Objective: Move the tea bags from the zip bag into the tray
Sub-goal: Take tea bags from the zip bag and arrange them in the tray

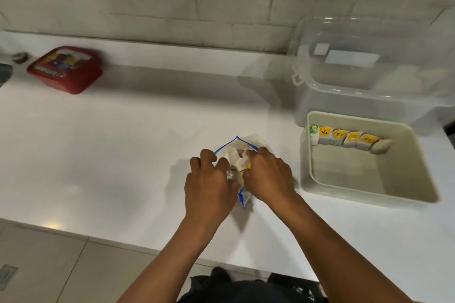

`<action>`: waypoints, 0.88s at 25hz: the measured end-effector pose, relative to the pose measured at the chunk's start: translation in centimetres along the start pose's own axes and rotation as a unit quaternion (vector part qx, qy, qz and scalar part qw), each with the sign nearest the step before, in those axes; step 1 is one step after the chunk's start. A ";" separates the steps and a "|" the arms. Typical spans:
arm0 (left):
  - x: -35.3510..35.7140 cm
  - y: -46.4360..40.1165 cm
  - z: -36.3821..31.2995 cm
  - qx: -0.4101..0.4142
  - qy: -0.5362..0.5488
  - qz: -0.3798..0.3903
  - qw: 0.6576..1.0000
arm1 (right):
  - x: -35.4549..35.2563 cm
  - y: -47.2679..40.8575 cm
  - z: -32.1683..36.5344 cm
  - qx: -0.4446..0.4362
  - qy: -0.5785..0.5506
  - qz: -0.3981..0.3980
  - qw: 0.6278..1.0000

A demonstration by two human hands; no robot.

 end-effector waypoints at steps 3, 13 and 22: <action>0.2 -0.7 0.2 0.013 -0.002 -0.008 1.000 | -0.1 -0.4 -0.2 0.013 -0.029 -0.017 0.999; -2.1 -1.1 1.0 0.013 0.268 -0.049 0.962 | -3.0 -0.3 -1.1 -0.002 -0.327 -0.026 0.945; -4.0 -1.1 0.6 -0.023 0.414 -0.029 0.910 | -5.3 0.8 -0.8 0.002 -0.475 -0.054 0.878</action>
Point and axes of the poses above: each hand's wrist, its own y-axis away from the middle knuckle, its own x-axis out of the palm, z = x × y, the point moved 2 cm from there along -y, towards the middle knuckle
